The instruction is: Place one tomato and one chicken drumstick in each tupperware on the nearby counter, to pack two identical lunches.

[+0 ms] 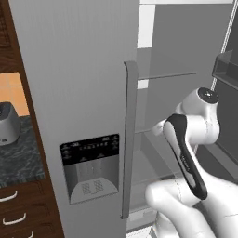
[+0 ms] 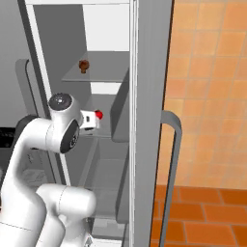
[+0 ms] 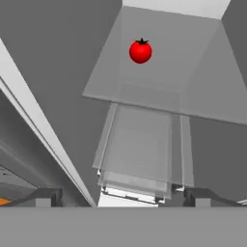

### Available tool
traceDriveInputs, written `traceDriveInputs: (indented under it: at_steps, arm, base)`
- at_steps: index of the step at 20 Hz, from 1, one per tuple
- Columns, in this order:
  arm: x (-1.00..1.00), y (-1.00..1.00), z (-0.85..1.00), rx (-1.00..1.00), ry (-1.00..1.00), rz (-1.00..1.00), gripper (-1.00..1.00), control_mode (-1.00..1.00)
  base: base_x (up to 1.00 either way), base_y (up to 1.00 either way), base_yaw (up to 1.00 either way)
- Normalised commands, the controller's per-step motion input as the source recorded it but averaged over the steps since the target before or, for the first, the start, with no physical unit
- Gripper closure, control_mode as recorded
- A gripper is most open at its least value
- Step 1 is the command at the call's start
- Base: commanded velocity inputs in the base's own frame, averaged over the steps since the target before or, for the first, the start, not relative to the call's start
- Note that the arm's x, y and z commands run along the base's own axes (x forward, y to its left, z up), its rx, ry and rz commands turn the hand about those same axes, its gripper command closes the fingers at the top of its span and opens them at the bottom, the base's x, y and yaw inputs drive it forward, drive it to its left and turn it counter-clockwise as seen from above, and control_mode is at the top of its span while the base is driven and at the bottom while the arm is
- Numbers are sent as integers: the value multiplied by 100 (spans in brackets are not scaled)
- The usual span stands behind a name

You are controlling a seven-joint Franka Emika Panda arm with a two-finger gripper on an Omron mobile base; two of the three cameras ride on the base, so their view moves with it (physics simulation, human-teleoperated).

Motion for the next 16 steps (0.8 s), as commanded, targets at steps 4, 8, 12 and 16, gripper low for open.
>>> traceDriveInputs:
  at_steps: [4,8,12,16]
  arm:
    - [71,1,-6,0,0,18,-100,-100]
    - [67,6,-16,0,0,15,-100,-100]
    - [55,13,-31,0,-1,11,-100,-100]
    - [42,1,-28,0,0,8,-100,-100]
  base:
    - [0,0,0]
    - [0,0,0]
    - [0,0,0]
    - [0,0,0]
